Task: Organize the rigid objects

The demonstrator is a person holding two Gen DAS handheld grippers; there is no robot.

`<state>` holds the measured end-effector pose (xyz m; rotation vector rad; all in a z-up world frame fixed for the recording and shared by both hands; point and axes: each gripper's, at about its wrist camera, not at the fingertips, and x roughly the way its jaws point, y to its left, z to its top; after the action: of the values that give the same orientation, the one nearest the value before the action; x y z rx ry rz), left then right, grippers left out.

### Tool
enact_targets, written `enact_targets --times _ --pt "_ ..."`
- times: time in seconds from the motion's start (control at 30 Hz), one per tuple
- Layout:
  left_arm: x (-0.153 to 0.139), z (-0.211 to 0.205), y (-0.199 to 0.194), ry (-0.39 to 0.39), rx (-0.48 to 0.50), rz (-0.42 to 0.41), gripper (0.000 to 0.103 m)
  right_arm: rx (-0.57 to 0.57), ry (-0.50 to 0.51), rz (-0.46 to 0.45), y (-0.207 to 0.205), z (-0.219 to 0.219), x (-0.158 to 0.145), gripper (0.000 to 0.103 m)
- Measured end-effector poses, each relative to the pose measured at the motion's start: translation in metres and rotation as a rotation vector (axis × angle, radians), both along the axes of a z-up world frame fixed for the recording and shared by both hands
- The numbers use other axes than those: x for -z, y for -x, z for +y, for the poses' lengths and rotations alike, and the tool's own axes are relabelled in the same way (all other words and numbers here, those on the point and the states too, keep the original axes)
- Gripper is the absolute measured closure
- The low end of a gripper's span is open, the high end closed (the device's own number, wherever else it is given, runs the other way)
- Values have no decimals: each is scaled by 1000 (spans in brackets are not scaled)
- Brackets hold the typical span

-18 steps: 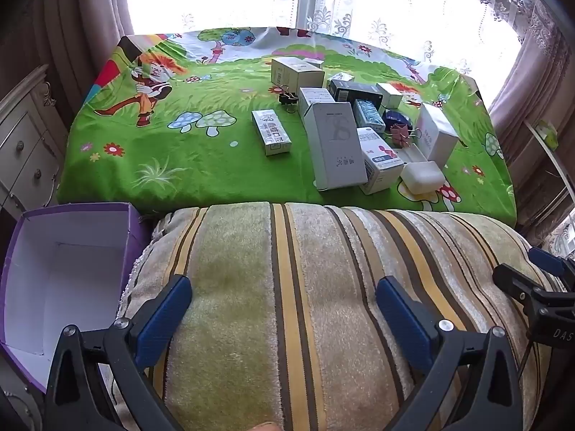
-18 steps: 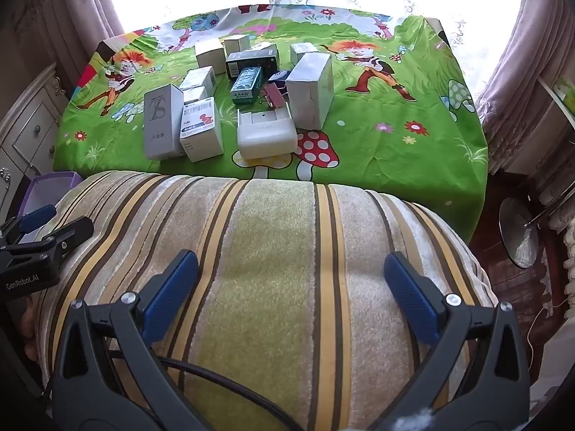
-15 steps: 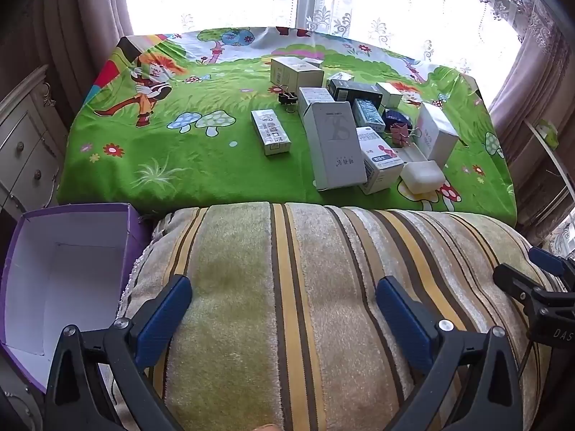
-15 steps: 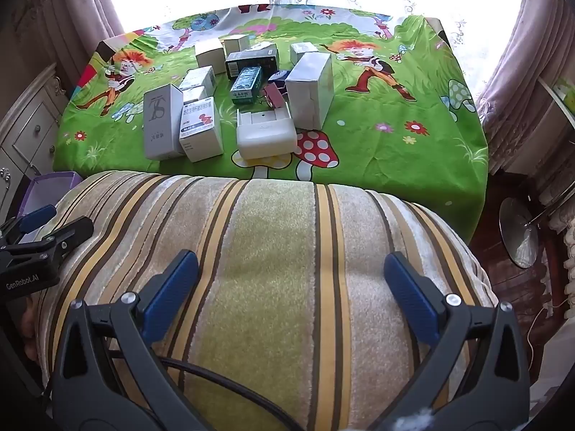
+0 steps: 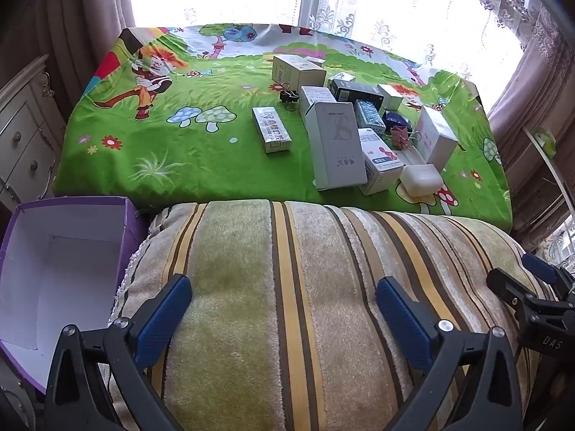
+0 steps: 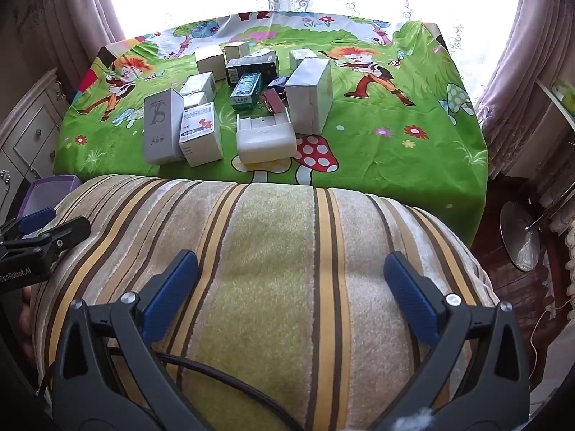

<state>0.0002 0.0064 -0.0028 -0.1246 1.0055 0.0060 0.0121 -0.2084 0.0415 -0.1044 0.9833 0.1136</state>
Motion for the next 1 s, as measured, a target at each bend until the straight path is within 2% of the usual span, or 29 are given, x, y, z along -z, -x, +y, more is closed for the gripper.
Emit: enact_targets --times 0.33,0.5,0.77,0.93,1.0 --pt "0 -1 0 -9 21 10 0 3 9 55 -6 2 -1 0" --pt "-1 -1 2 -6 20 1 0 4 0 136 -14 -1 -3 0" --pt "-6 -2 4 -6 8 -17 0 -53 -12 132 -13 -3 -11 0" --pt "-15 -5 3 -13 27 -39 5 -46 -88 87 -19 -8 -22 0" --pt "-19 -8 2 -23 41 -51 7 -66 -66 90 -25 -4 -25 0"
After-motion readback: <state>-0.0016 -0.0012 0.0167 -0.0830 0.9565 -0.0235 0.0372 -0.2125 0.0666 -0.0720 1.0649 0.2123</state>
